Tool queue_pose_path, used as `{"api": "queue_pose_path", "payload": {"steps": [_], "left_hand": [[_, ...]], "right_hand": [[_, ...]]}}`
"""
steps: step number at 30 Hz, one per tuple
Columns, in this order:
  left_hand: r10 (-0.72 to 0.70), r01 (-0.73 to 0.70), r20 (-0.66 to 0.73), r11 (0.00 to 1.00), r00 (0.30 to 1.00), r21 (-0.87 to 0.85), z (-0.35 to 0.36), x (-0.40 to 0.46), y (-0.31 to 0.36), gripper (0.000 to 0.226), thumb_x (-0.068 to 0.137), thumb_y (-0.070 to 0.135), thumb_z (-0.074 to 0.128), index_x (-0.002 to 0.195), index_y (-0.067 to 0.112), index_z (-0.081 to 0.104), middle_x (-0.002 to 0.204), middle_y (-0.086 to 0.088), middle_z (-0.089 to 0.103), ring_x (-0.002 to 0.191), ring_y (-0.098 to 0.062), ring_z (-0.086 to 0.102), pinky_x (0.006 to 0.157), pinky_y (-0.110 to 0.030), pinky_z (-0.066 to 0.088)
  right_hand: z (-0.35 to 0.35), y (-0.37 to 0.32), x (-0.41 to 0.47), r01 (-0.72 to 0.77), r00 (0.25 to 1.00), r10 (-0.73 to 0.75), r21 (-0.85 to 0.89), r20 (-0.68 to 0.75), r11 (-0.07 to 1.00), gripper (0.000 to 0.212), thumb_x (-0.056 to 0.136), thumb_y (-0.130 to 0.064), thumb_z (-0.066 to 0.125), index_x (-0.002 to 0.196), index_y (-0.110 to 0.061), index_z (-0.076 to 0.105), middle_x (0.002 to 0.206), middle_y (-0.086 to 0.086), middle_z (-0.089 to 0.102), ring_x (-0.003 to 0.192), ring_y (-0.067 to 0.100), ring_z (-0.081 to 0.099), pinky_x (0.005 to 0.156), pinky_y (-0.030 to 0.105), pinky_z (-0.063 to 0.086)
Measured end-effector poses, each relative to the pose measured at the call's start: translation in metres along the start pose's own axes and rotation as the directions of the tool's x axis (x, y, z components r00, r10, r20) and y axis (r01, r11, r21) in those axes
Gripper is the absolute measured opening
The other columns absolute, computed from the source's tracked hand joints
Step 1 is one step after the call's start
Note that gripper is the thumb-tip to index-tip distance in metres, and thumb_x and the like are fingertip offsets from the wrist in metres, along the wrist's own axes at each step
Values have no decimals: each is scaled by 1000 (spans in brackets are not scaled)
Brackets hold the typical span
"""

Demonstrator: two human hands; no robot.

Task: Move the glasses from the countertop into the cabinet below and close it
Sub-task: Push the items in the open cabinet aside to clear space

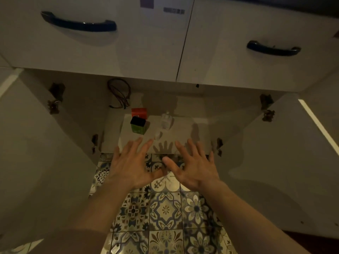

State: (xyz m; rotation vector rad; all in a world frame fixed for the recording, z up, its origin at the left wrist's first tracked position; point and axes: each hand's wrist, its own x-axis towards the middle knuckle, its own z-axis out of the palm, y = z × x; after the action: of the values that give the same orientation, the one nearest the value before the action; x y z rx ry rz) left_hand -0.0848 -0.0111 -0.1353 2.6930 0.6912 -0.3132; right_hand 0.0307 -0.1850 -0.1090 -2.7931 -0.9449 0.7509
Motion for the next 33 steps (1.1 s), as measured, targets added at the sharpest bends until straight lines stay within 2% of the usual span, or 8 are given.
{"api": "queue_pose_path", "payload": {"steps": [10, 15, 19, 24, 26, 28, 30, 33], "left_hand": [[-38, 37, 54, 999, 998, 11, 76, 66, -51, 118, 54, 105, 22, 154, 48, -6, 167, 9, -3, 152, -21, 0, 120, -55, 2], [-44, 40, 77, 997, 996, 59, 131, 137, -73, 115, 56, 105, 22, 152, 50, -8, 167, 8, -2, 152, -21, 2, 121, -56, 3], [-61, 58, 34, 995, 998, 87, 164, 207, -104, 118, 53, 106, 23, 152, 50, -10, 167, 10, -4, 152, -19, 1, 122, -52, 3], [-3, 7, -26, 991, 1000, 131, 217, 289, -146, 117, 58, 104, 21, 154, 46, -8, 167, 7, -4, 152, -20, -2, 122, -52, -2], [14, -6, -61, 991, 998, 132, 226, 321, -165, 125, 48, 108, 9, 155, 45, -8, 167, 7, -6, 152, -19, -3, 122, -52, -1], [75, -57, -152, 992, 986, 117, 229, 353, -181, 129, 44, 109, 5, 156, 44, -2, 167, 5, 1, 152, -22, 6, 121, -54, 7], [170, -145, -241, 982, 956, 119, 227, 384, -196, 120, 57, 104, 24, 156, 38, 10, 162, 3, 17, 145, -27, 24, 118, -54, 20], [266, -228, -228, 957, 936, 181, 227, 418, -210, 107, 71, 68, 69, 156, 35, 13, 159, 3, 22, 140, -27, 28, 117, -49, 25]], "right_hand": [[65, 14, 88, 15, 999, -16, 23, 46, 1000, 99, 69, -98, 0, 156, -50, -4, 170, -4, -9, 155, 23, -14, 121, 64, -4], [106, 53, 182, 25, 999, -26, 24, 44, 999, 102, 66, -101, -2, 155, -51, 0, 171, -2, 4, 156, 26, -1, 122, 62, 4], [138, 84, 267, 22, 999, -25, 99, 36, 995, 95, 67, -101, 3, 152, -58, -3, 170, -12, -5, 156, 19, -7, 123, 54, -3], [184, 119, 377, 4, 996, -5, -15, -84, 1000, 105, 65, -102, 1, 155, -49, 1, 170, -2, 8, 155, 30, 11, 121, 61, 16], [194, 124, 419, -19, 996, 18, -16, -91, 1000, 109, 65, -101, 11, 158, -43, 6, 169, 2, 14, 152, 32, 20, 118, 57, 24], [195, 127, 458, -37, 986, 47, 63, -160, 997, 107, 73, -92, 39, 159, -32, 17, 162, 8, 30, 144, 34, 37, 112, 51, 38], [195, 126, 491, 10, 965, 40, 189, -258, 982, 102, 77, -67, 72, 157, -22, 28, 154, 11, 42, 137, 33, 46, 109, 45, 42], [199, 125, 522, 159, 946, -44, 343, -320, 926, 94, 73, -35, 90, 150, -16, 39, 141, 9, 53, 126, 29, 54, 100, 35, 45]]}}
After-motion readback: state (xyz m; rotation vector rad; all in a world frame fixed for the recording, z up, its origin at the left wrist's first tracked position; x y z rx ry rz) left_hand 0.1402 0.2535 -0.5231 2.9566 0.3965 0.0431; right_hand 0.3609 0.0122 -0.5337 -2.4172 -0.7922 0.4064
